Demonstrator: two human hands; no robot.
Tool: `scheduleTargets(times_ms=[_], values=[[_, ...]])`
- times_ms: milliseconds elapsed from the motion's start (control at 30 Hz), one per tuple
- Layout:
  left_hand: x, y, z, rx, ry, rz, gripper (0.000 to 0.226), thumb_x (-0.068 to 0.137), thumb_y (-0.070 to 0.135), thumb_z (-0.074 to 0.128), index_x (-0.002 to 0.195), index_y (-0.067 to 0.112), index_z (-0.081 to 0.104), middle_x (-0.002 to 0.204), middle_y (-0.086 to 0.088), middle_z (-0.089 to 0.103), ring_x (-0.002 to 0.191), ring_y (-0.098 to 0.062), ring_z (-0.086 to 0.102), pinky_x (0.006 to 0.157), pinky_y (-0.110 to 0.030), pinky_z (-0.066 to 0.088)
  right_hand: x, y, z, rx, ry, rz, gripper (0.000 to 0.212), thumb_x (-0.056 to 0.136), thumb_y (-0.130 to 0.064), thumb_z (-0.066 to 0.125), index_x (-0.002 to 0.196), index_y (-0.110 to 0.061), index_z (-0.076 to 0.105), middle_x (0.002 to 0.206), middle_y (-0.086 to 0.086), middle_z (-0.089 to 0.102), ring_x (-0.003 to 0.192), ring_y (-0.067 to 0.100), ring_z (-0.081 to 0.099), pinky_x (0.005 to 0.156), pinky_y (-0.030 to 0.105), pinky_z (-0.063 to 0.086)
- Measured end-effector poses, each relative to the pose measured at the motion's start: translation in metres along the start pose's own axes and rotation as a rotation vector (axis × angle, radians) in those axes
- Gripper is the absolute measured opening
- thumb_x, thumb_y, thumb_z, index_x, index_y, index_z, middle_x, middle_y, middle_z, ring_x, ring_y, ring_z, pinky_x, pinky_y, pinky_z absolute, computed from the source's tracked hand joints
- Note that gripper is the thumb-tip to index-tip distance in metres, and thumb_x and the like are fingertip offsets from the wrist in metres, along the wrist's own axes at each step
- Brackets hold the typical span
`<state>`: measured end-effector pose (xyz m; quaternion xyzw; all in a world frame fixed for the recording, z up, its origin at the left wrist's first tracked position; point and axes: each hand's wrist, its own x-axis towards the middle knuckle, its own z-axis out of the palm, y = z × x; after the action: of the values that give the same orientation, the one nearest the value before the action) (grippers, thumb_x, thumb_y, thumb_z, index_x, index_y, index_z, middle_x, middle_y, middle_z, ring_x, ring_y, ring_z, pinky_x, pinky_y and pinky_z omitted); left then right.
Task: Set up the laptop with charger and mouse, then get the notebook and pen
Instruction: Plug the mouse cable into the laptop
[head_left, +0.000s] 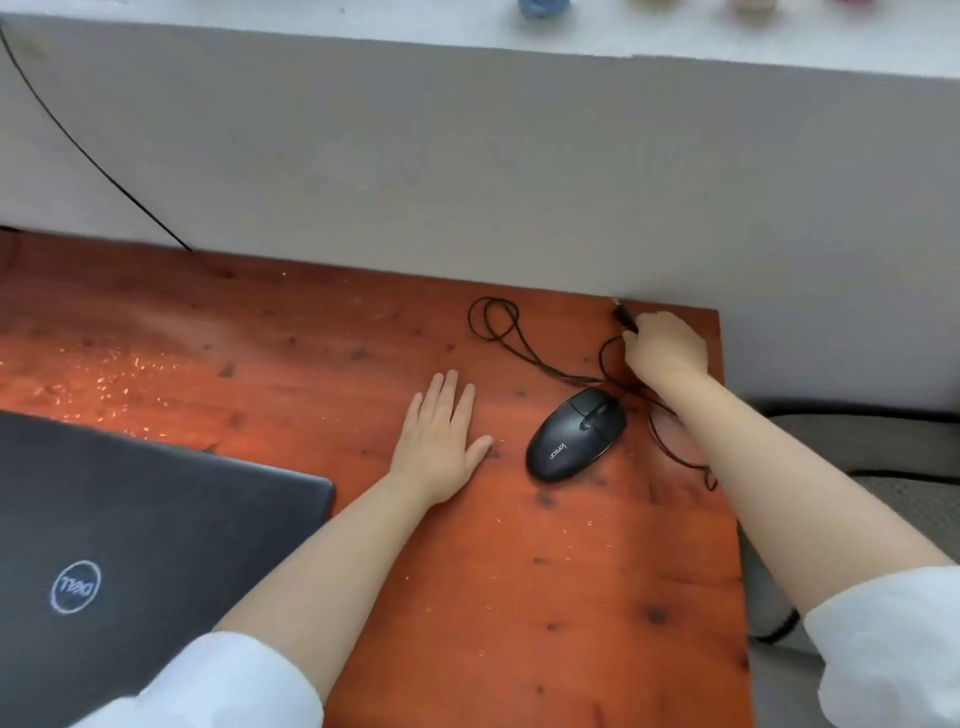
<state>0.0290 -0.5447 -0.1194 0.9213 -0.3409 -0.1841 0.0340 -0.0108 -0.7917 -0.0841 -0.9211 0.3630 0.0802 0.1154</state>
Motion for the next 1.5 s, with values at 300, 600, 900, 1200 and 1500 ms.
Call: scheduleTargets(times_ms=[300, 600, 900, 1200, 1500], values=[[-0.041, -0.018, -0.01, -0.061, 0.067, -0.004, 0.061, 0.095, 0.036, 0.036, 0.145, 0.01, 0.011, 0.157, -0.009, 0.005, 0.145, -0.022, -0.001, 0.119, -0.036, 0.005, -0.09, -0.032, 0.014, 0.01, 0.286, -0.549, 0.009, 0.064, 0.005, 0.073, 0.068, 0.005, 0.065, 0.075, 0.025, 0.071, 0.066, 0.038, 0.066, 0.061, 0.041, 0.053], [-0.14, -0.09, -0.013, -0.012, 0.097, -0.108, 0.059, 0.097, 0.031, 0.036, 0.144, 0.003, 0.012, 0.156, -0.013, 0.008, 0.145, -0.024, 0.002, 0.119, -0.037, 0.004, -0.17, -0.054, 0.048, 0.019, -0.037, -0.599, 0.015, 0.093, -0.015, 0.047, 0.097, -0.006, 0.058, 0.094, 0.015, 0.067, 0.096, 0.03, 0.058, 0.094, 0.037, 0.034], [-0.202, -0.139, 0.013, -0.04, 0.1, -0.091, 0.057, 0.097, 0.03, 0.035, 0.143, 0.002, 0.016, 0.156, -0.013, 0.011, 0.145, -0.024, 0.003, 0.119, -0.039, 0.005, -0.278, -0.067, 0.058, 0.01, -0.09, -0.606, 0.025, 0.095, -0.014, 0.044, 0.114, -0.001, 0.054, 0.099, 0.018, 0.063, 0.09, 0.035, 0.057, 0.074, 0.043, 0.046], [-0.201, -0.147, 0.021, -0.046, 0.142, -0.058, 0.058, 0.097, 0.032, 0.031, 0.144, 0.005, 0.011, 0.157, -0.009, 0.007, 0.145, -0.019, 0.0, 0.119, -0.035, 0.002, -0.253, -0.152, 0.072, -0.048, -0.099, -0.617, 0.033, 0.098, -0.016, 0.038, 0.127, -0.003, 0.042, 0.118, 0.021, 0.051, 0.084, 0.039, 0.059, 0.065, 0.043, 0.049], [-0.196, -0.149, 0.026, -0.038, 0.177, -0.045, 0.058, 0.096, 0.029, 0.034, 0.144, 0.003, 0.013, 0.156, -0.012, 0.009, 0.145, -0.021, 0.003, 0.118, -0.035, 0.003, -0.231, -0.157, 0.101, -0.018, -0.099, -0.67, 0.024, 0.098, -0.015, 0.037, 0.107, 0.001, 0.051, 0.106, 0.022, 0.057, 0.086, 0.039, 0.06, 0.06, 0.04, 0.042]])
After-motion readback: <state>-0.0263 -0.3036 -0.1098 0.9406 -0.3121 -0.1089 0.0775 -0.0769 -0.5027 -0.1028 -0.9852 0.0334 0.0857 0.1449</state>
